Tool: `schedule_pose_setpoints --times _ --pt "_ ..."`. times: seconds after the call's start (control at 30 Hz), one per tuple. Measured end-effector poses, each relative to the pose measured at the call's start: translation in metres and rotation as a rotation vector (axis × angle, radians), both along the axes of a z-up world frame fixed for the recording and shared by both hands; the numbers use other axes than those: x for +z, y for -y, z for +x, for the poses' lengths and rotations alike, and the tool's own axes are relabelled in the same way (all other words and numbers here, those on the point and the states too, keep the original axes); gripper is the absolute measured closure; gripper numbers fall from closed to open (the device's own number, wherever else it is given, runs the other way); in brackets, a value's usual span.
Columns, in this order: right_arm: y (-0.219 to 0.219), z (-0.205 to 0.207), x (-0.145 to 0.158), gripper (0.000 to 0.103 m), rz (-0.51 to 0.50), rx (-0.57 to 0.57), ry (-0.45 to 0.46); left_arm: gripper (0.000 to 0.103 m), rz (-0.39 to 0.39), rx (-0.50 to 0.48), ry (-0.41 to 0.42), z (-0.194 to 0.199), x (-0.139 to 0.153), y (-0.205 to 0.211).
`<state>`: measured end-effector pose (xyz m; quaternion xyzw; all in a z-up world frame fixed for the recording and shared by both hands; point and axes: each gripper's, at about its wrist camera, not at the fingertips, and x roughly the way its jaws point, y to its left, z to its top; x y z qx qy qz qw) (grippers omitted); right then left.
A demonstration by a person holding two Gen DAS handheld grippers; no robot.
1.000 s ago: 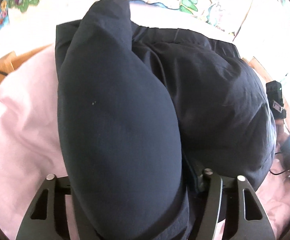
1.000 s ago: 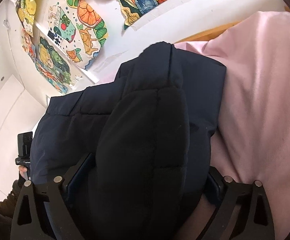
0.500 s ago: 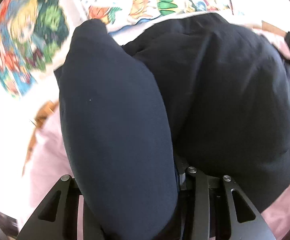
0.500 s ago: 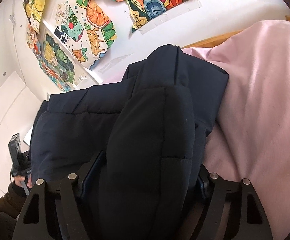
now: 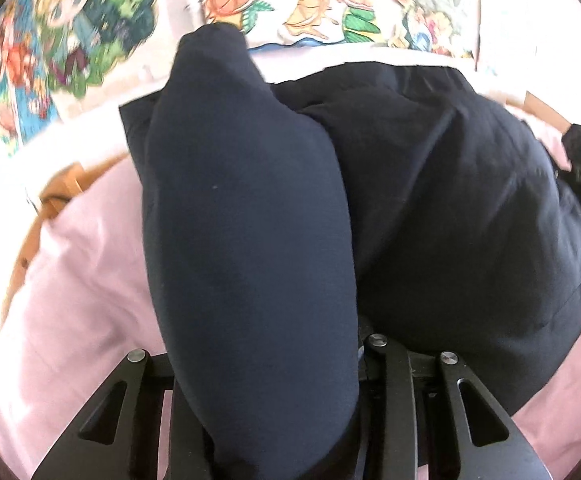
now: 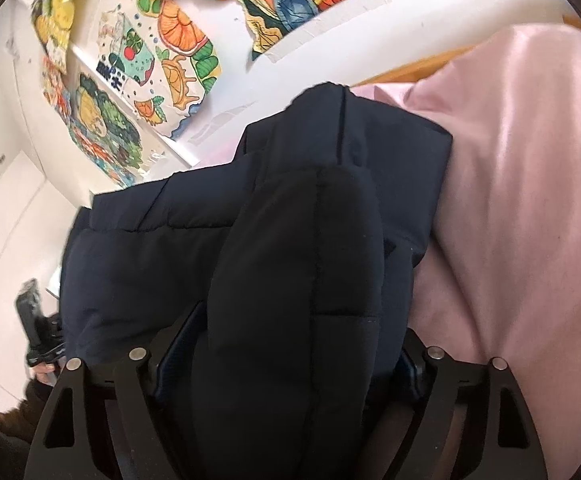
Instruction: Fold large clothes
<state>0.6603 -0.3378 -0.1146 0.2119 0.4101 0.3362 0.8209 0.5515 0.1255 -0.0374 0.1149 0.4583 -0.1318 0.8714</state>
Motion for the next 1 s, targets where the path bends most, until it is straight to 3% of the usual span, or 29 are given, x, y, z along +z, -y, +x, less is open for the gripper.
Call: schedule_pose_setpoints --times 0.1,0.17,0.3,0.43,0.67,0.87,1.0 --pt "-0.003 -0.001 0.003 0.022 -0.024 0.003 0.010 0.074 0.027 -0.005 0.011 -0.002 0.002 0.000" --pt "-0.004 -0.004 0.007 0.029 -0.035 0.003 0.027 0.075 0.038 -0.001 0.018 -0.003 0.006 0.009" --pt "-0.003 -0.013 0.018 0.051 -0.035 -0.009 0.052 0.079 0.008 0.016 0.013 -0.021 0.007 0.029" --pt "-0.004 -0.030 0.036 0.065 -0.048 -0.018 0.092 0.081 -0.004 0.017 0.027 -0.032 0.017 0.019" --pt "0.001 -0.044 0.056 0.072 -0.022 -0.023 0.107 0.083 -0.018 0.014 0.042 -0.048 0.027 0.021" --pt "-0.003 -0.060 0.078 0.074 -0.064 -0.043 0.084 0.084 -0.086 0.024 -0.031 -0.051 0.045 0.012" --pt "-0.004 -0.082 0.097 0.074 -0.076 -0.042 0.051 0.084 -0.087 0.012 -0.079 -0.071 0.059 0.007"
